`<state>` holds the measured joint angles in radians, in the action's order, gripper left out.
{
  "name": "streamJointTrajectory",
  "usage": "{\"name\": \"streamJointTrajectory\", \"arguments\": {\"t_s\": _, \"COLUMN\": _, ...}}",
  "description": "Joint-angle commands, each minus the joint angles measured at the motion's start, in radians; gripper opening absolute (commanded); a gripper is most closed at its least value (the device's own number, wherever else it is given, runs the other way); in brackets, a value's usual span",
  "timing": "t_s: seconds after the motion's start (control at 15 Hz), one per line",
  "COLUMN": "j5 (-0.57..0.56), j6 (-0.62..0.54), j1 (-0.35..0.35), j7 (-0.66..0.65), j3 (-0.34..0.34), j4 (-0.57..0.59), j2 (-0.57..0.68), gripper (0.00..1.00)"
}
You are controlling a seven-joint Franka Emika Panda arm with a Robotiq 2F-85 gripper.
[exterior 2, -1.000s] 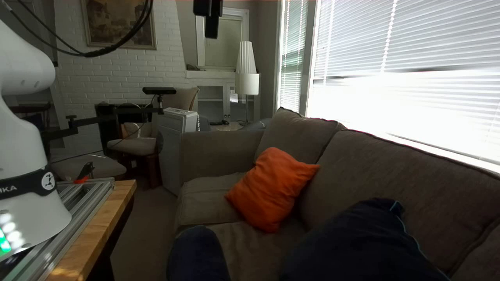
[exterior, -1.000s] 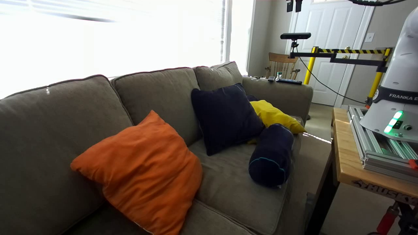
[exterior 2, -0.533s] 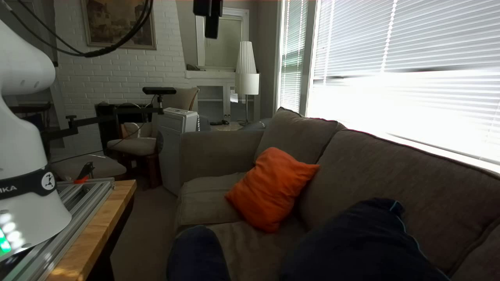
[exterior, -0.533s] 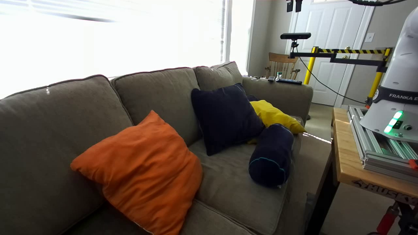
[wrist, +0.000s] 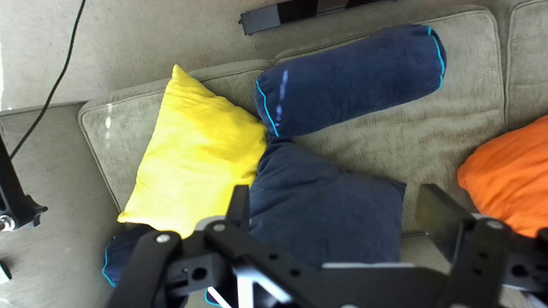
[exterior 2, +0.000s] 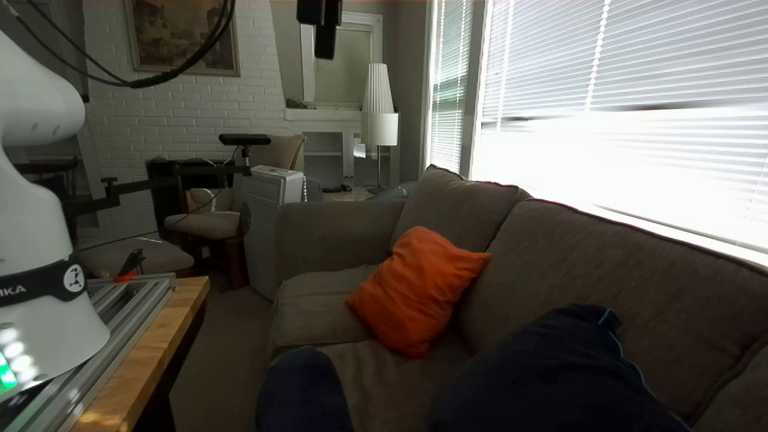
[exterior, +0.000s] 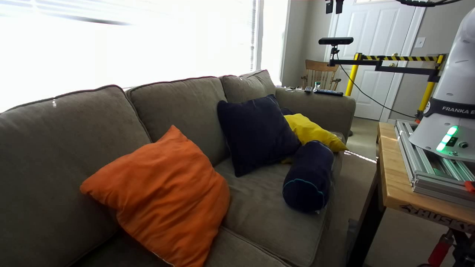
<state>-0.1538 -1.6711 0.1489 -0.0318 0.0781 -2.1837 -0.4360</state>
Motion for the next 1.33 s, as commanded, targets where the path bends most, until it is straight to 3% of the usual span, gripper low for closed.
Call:
{"name": "streamJointTrajectory", "arguments": {"t_s": 0.0, "j5": -0.003, "j6": 0.002, "j1": -0.01, "j7": -0.003, "j3": 0.008, "j4": 0.002, "j2": 0.0, "gripper": 1.0}}
{"name": "streamJointTrajectory", "arguments": {"t_s": 0.93, "j5": -0.003, "j6": 0.002, "j1": -0.01, "j7": -0.003, "j3": 0.008, "j4": 0.002, "j2": 0.0, "gripper": 1.0}}
{"name": "streamJointTrajectory", "arguments": {"t_s": 1.0, "j5": -0.003, "j6": 0.002, "j1": -0.01, "j7": -0.003, "j3": 0.008, "j4": 0.002, "j2": 0.0, "gripper": 0.75}}
{"name": "streamJointTrajectory", "arguments": {"t_s": 1.13, "j5": -0.022, "j6": 0.017, "j1": -0.018, "j7": -0.003, "j3": -0.008, "j4": 0.022, "j2": 0.015, "gripper": 0.68}}
{"name": "streamJointTrajectory", "arguments": {"t_s": 1.2, "j5": -0.003, "j6": 0.002, "j1": -0.012, "j7": -0.003, "j3": 0.007, "j4": 0.002, "j2": 0.0, "gripper": 0.84}}
{"name": "streamJointTrajectory", "arguments": {"t_s": 1.27, "j5": -0.004, "j6": 0.002, "j1": -0.017, "j7": -0.003, "j3": 0.004, "j4": 0.002, "j2": 0.0, "gripper": 0.77}}
